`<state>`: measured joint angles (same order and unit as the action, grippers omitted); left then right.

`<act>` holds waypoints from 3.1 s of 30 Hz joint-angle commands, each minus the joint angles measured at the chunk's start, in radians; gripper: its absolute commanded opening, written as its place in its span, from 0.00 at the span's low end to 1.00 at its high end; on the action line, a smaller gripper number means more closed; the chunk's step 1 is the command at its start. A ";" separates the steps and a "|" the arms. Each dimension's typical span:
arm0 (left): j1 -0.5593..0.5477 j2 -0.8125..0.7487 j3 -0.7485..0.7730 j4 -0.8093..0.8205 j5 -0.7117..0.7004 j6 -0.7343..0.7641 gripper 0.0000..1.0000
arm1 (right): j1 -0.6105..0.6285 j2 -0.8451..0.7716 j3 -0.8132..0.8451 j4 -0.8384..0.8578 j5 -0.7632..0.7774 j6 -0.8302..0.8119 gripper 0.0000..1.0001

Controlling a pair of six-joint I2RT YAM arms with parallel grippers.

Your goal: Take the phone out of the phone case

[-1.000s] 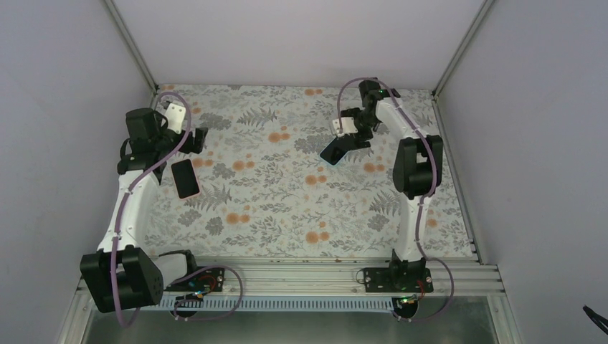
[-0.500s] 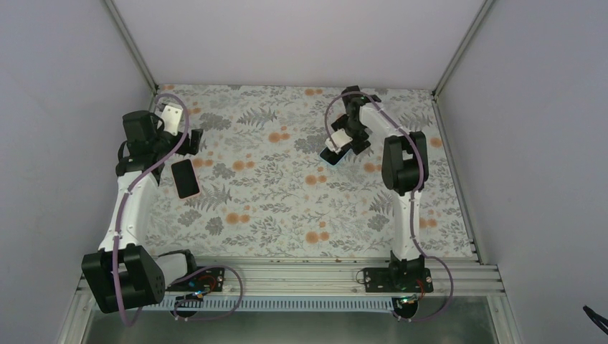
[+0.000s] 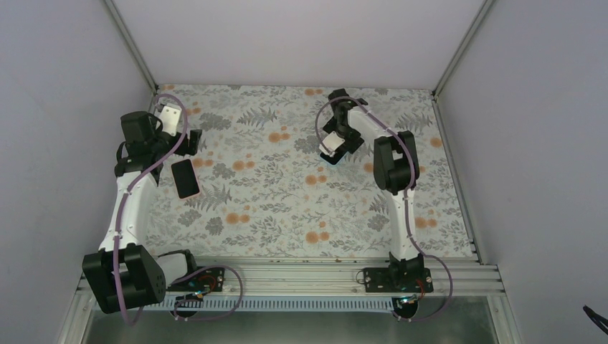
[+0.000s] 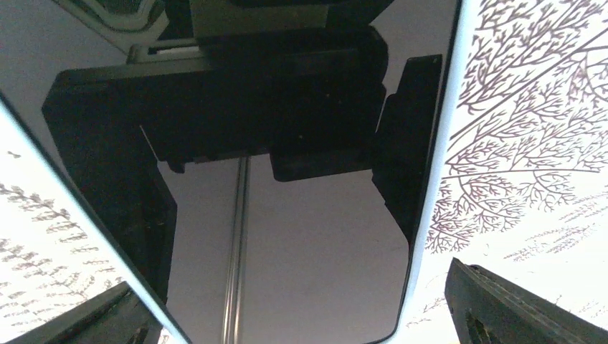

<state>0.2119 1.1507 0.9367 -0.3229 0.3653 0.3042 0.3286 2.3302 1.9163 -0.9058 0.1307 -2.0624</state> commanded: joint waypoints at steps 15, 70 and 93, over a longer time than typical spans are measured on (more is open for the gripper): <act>0.017 -0.015 0.007 -0.031 0.165 0.052 1.00 | 0.026 0.097 0.072 -0.192 0.049 -0.026 0.96; -0.276 0.782 1.103 -0.732 0.347 -0.124 1.00 | 0.137 -0.270 -0.056 0.289 -0.826 1.046 0.44; -0.372 0.963 1.237 -0.794 0.468 -0.128 1.00 | 0.174 -0.150 0.153 0.354 -0.749 1.137 0.45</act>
<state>-0.1532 2.0956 2.1269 -1.0966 0.7734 0.1898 0.4858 2.1818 2.0087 -0.6209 -0.6041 -0.9550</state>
